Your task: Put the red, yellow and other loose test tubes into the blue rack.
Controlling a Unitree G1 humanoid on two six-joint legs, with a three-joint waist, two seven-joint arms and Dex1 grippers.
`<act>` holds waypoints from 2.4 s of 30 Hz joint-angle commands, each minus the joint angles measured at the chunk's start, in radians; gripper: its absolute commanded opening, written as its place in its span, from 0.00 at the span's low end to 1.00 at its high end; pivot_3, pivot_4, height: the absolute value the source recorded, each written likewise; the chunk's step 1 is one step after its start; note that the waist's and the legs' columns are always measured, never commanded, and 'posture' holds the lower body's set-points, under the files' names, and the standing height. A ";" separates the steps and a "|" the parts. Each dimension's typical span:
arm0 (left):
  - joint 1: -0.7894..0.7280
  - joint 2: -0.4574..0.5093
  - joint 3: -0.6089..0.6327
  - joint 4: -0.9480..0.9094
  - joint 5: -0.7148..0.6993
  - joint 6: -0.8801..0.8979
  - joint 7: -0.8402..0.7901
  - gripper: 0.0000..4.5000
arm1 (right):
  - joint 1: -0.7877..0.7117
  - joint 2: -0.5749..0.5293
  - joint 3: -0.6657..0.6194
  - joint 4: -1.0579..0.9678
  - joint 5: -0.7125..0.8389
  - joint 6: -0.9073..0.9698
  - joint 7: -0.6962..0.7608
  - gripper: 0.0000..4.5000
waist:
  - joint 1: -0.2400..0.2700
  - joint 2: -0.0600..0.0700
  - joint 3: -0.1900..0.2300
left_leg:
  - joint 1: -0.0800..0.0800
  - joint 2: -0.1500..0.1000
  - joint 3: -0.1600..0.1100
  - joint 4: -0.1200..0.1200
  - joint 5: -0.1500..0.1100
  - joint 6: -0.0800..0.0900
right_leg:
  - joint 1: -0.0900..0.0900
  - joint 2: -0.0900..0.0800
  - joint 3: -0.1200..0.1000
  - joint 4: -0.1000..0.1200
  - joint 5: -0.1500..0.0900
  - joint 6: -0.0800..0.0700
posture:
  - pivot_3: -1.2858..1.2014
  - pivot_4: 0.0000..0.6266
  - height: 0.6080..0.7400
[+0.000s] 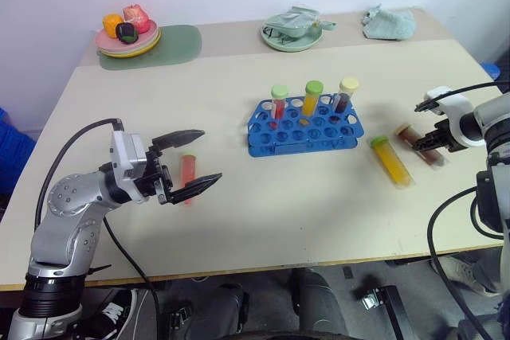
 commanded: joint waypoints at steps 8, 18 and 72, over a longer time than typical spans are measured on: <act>-0.080 0.015 0.010 0.080 0.004 -0.046 -0.055 1.00 | 0.033 -0.074 -0.298 -0.166 0.226 -0.086 -0.185 0.29 | 0.006 0.000 0.000 | 0.000 0.000 0.001 0.000 0.000 0.000 | 0.000 0.000 0.000 0.000 0.000 0.000 | 0.52 0.24 1.00; -0.159 0.008 -0.004 0.193 0.016 -0.090 -0.120 1.00 | 0.537 0.195 -0.821 -1.116 0.717 -0.032 -0.417 0.29 | 0.006 0.000 -0.001 | -0.001 0.004 0.001 0.001 0.000 0.000 | 0.000 0.003 0.001 0.001 0.002 0.000 | 0.52 0.24 1.00; -0.159 0.072 0.022 0.138 -0.012 0.007 -0.135 1.00 | 0.920 0.552 -0.493 -1.177 0.650 -0.673 -0.617 0.29 | -0.017 0.000 -0.001 | 0.013 0.010 0.004 -0.002 -0.002 -0.002 | 0.009 0.010 0.001 -0.001 0.005 -0.002 | 0.52 0.24 1.00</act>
